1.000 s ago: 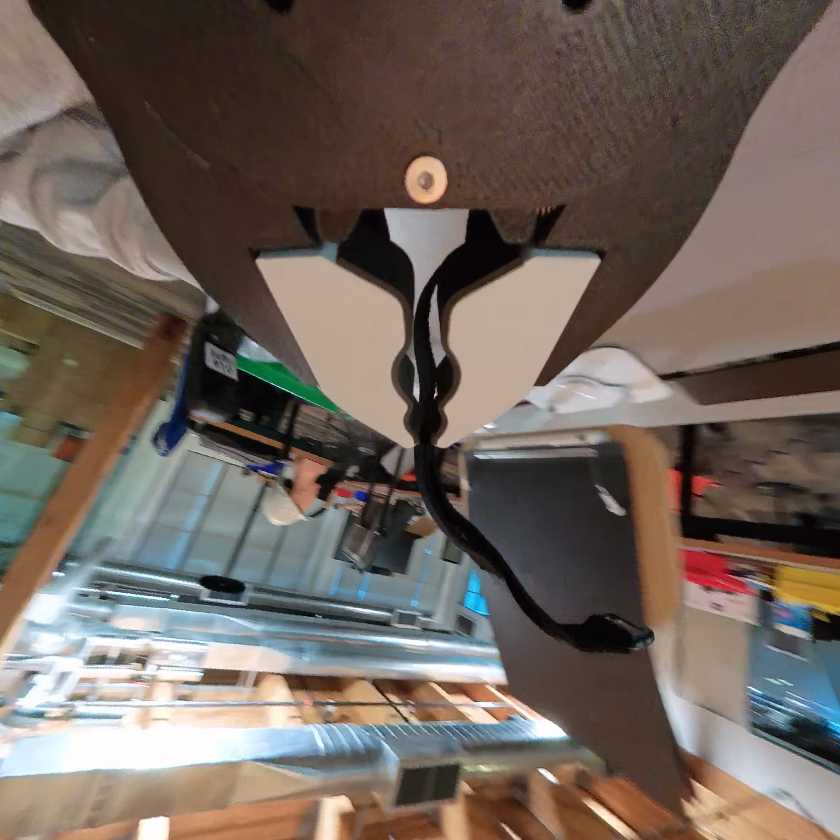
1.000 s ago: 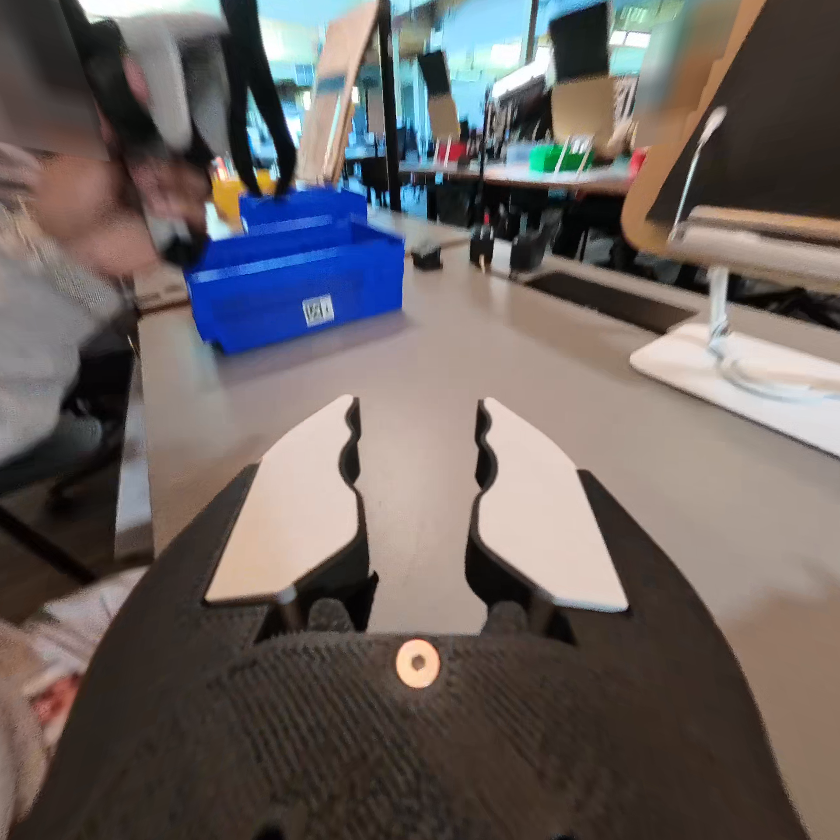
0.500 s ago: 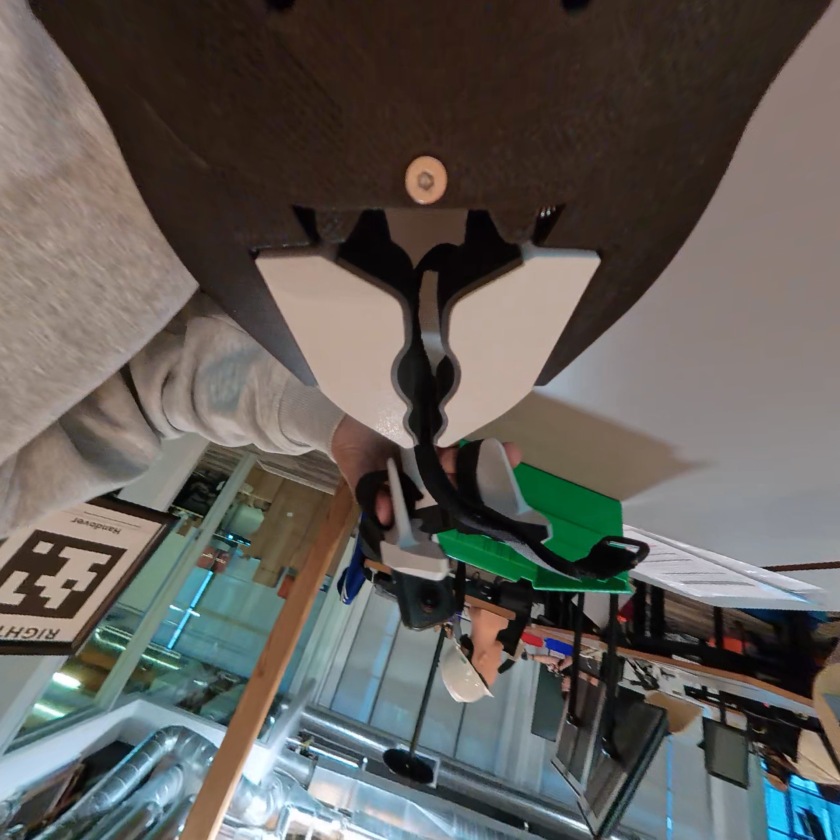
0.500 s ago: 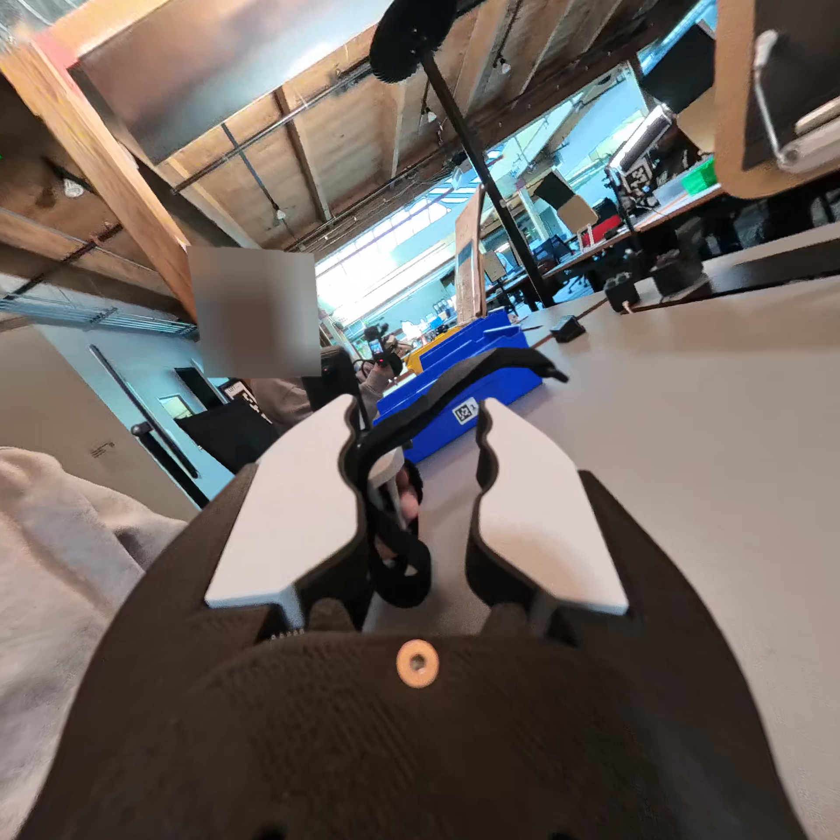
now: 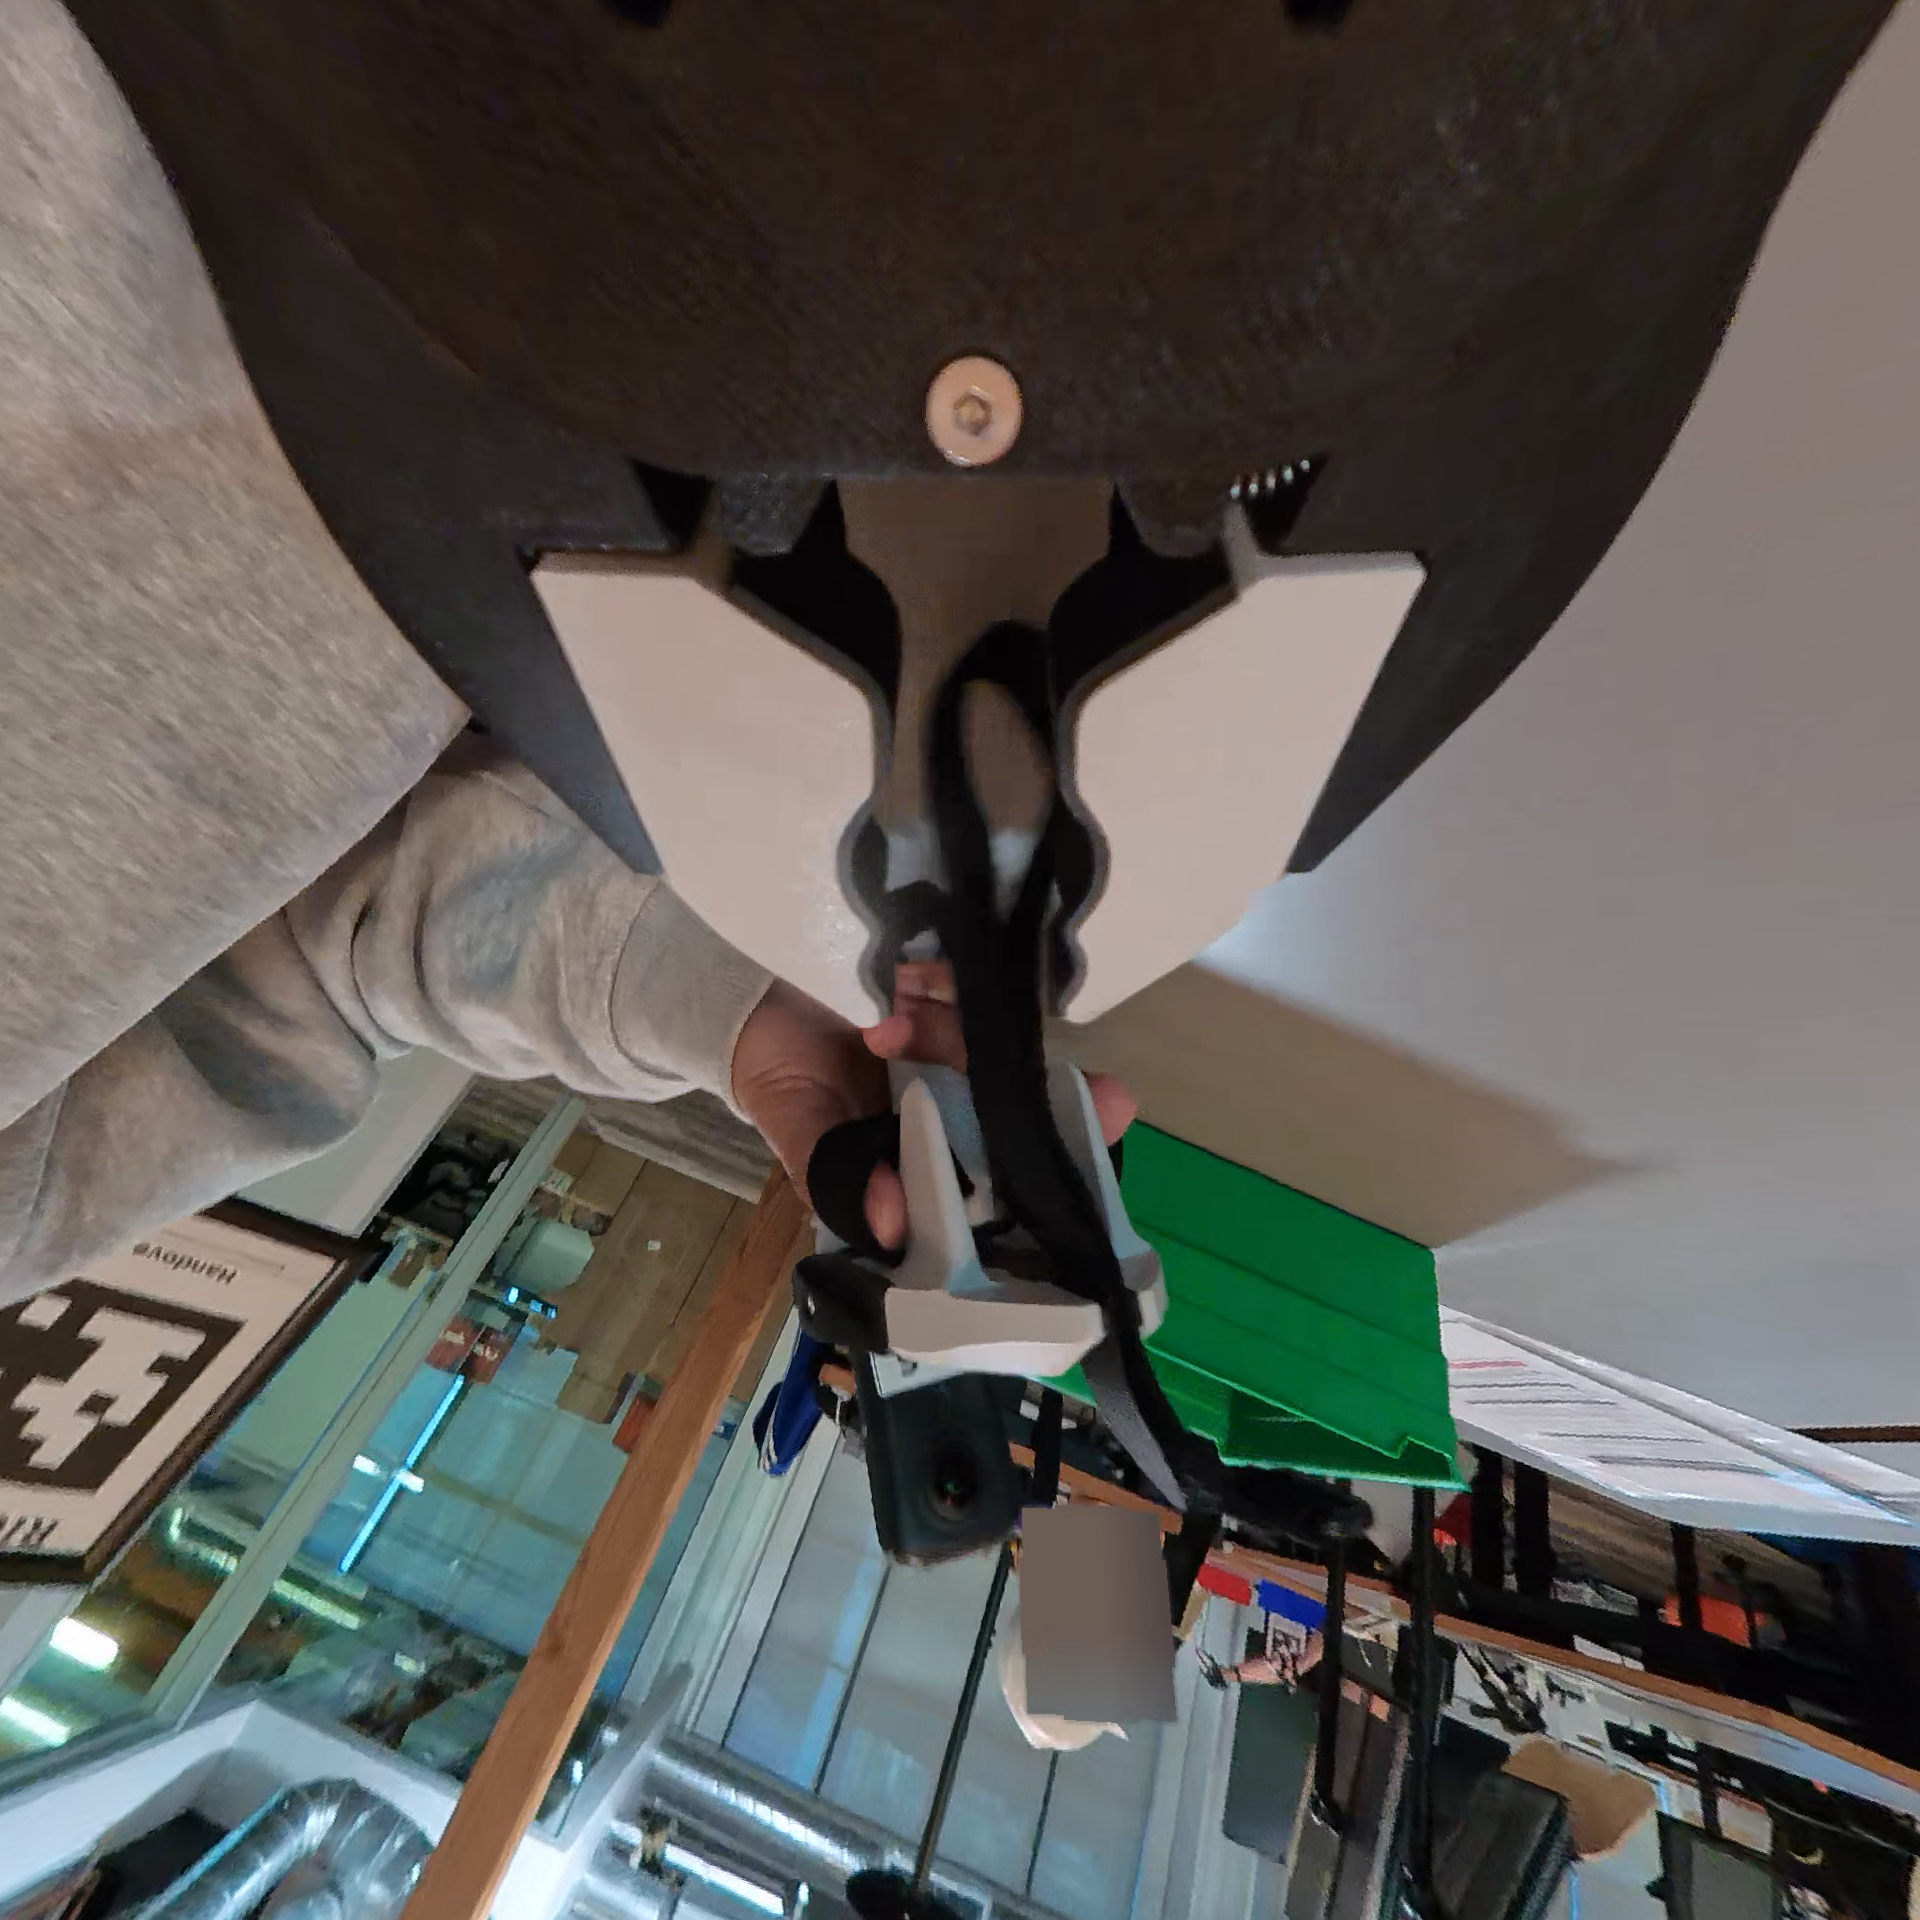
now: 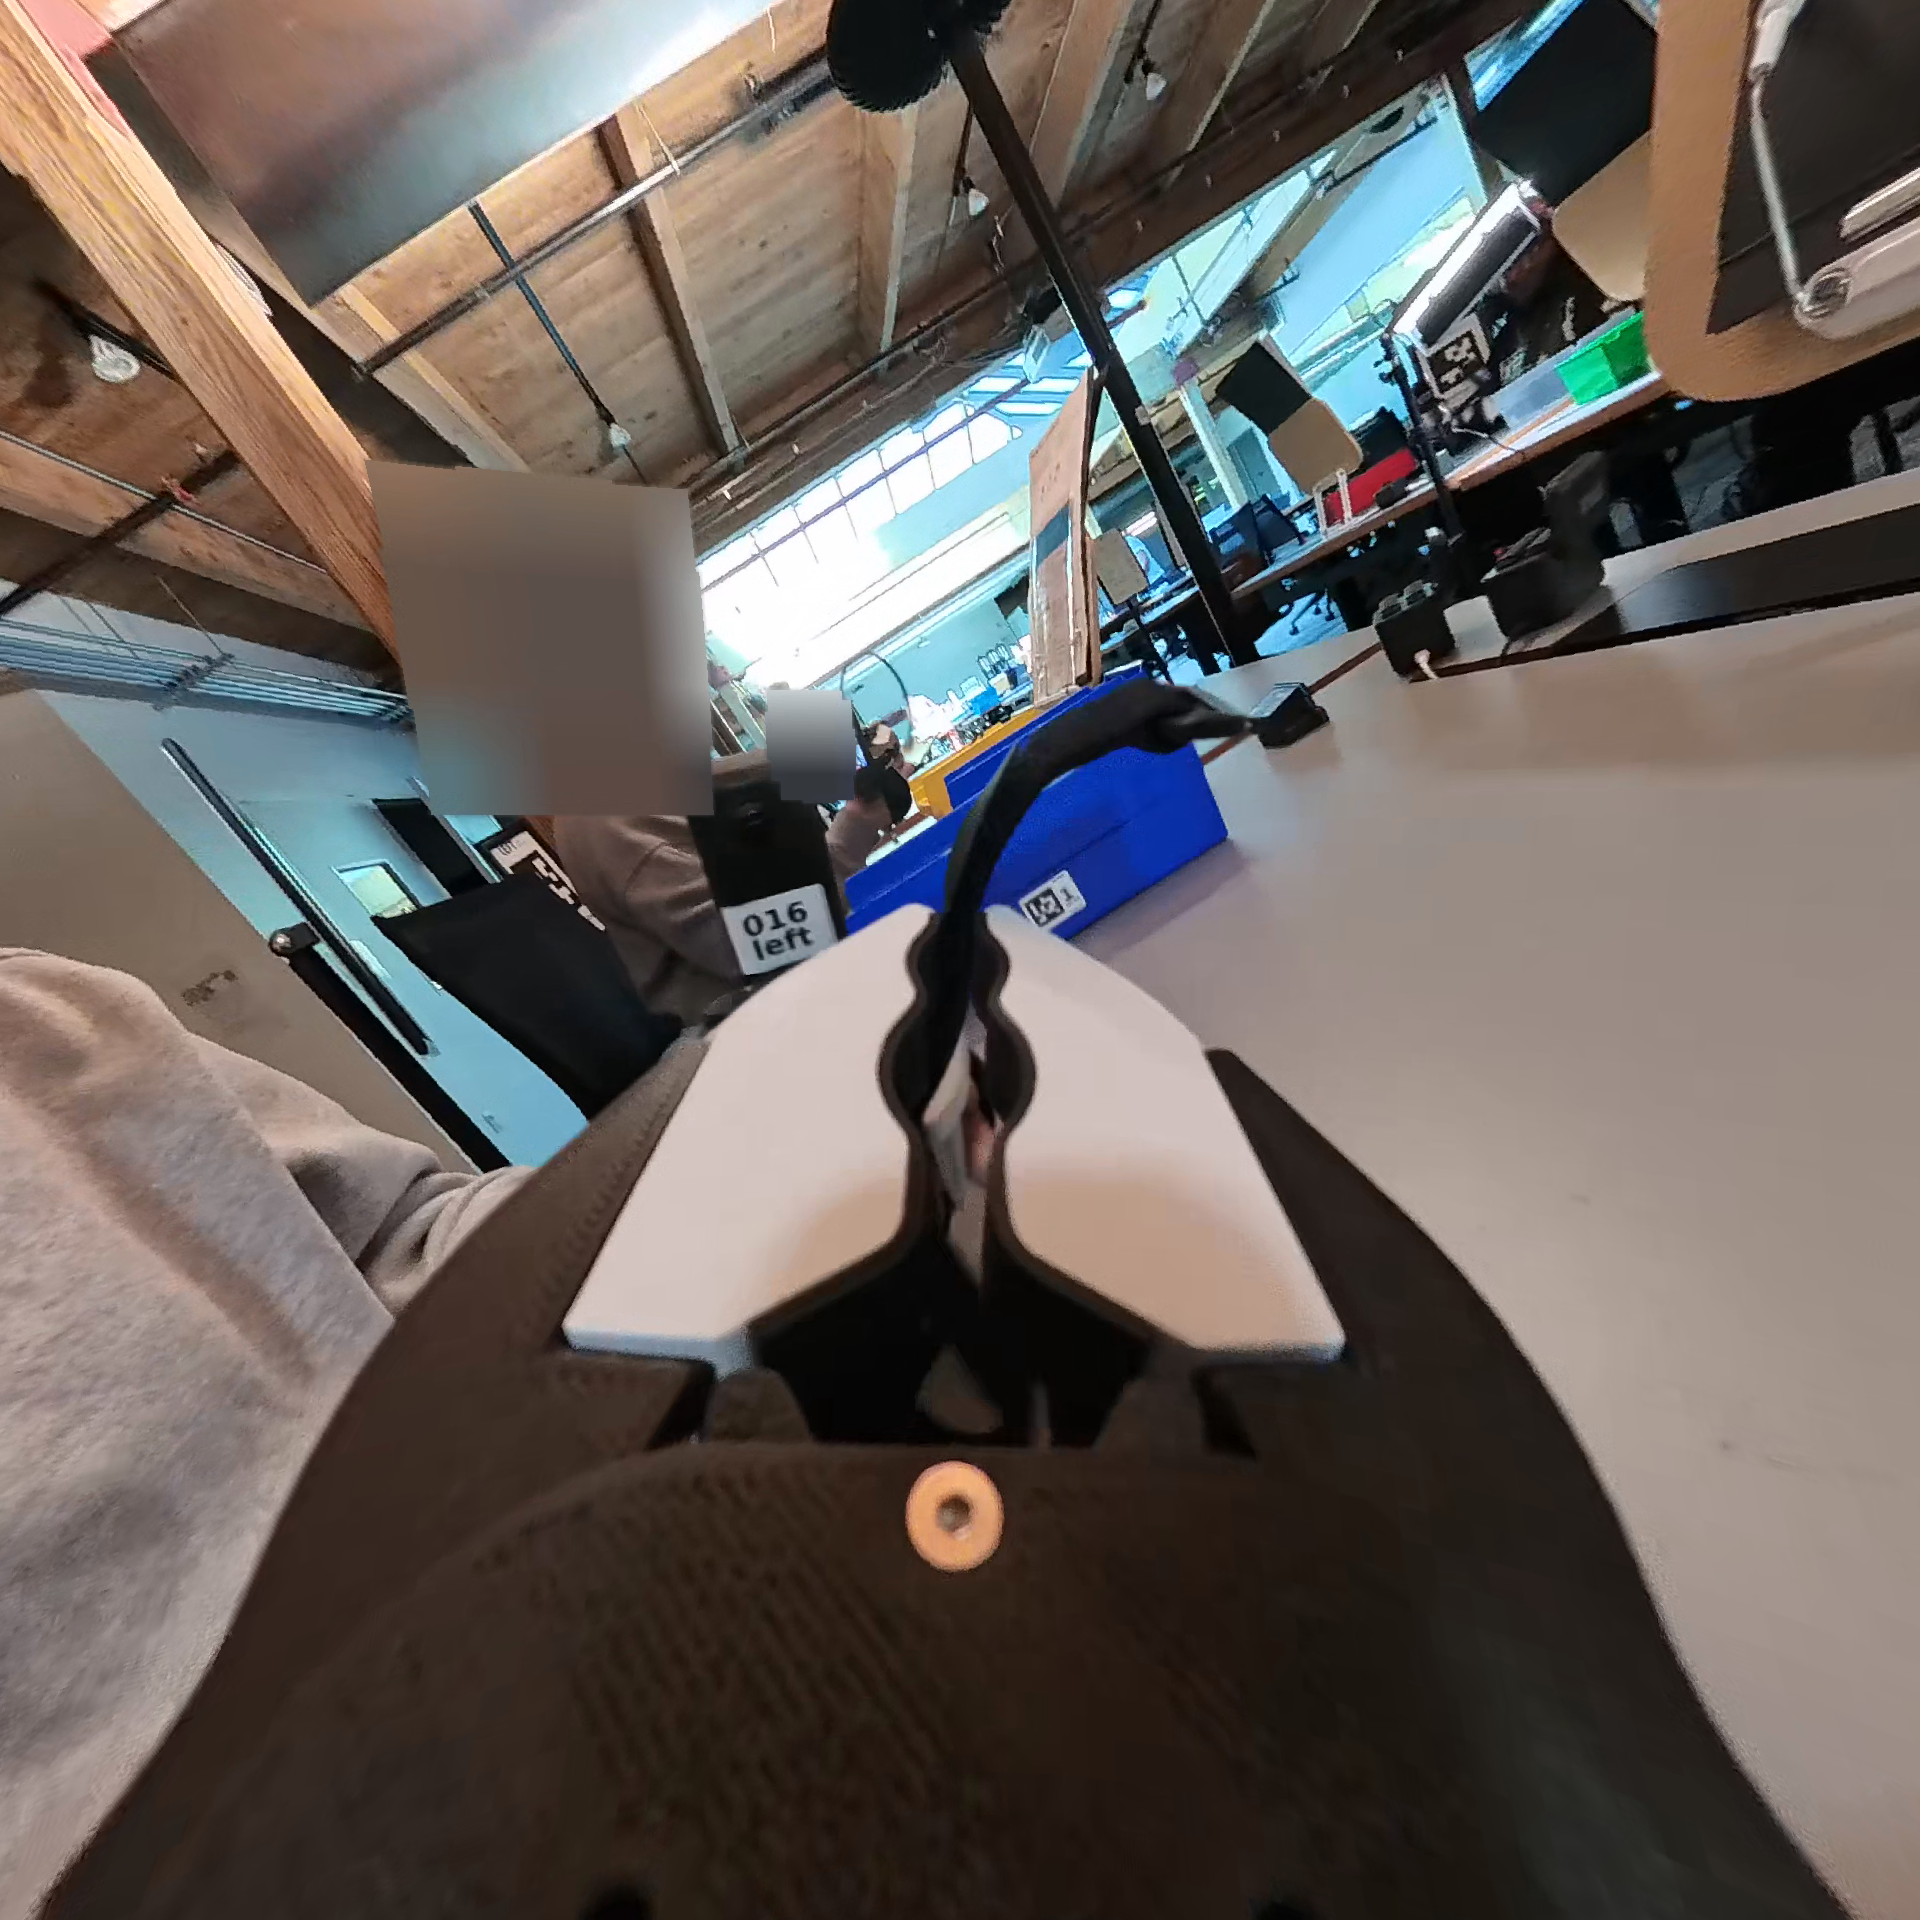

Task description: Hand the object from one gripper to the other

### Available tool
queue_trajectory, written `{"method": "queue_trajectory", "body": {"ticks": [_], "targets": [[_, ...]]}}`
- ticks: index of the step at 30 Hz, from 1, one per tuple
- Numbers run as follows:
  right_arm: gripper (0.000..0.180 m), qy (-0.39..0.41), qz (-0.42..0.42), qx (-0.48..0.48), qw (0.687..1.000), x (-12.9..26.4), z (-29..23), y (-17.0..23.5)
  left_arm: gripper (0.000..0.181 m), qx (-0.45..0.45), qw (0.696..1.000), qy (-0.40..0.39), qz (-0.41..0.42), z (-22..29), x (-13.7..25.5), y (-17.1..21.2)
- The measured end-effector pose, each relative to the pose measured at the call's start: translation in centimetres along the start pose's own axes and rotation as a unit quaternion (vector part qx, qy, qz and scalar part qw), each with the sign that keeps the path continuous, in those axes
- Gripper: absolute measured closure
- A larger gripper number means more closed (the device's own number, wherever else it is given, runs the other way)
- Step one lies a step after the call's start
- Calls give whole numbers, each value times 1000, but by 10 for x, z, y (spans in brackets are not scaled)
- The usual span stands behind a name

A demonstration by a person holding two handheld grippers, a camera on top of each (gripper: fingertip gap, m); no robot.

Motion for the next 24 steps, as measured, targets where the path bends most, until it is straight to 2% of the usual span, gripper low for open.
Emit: {"method": "queue_trajectory", "body": {"ticks": [1,5,8,12,16,20,24], "targets": [[175,-4,4,-3,1000,0,0,0,145,7,1000,-2,13,-1,1,-1],[175,-25,-11,-8,1000,-3,-4,3,135,47,997,-3,64,-8,10,-5],[175,-44,-44,-2,998,-11,-9,11,133,79,991,3,103,-12,18,-8],[175,-53,-115,40,991,-27,-20,28,134,150,975,59,151,-14,22,-10],[174,-54,-161,68,983,-40,-29,44,153,213,954,139,157,-12,20,-8],[174,-44,-166,62,983,-43,-29,48,172,182,964,108,159,-10,25,-12],[168,-26,-154,79,985,-42,-27,47,175,137,978,63,143,-7,27,-18]]}}
Point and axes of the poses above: each gripper's, where its closed fingertips meet, x back along the fingers, y out of its underside, z = x × y across the jaws, the point moved 9 cm from there along x, back along the fingers, and after that the axes turned 11 degrees about -x, right-handed, at the moved point
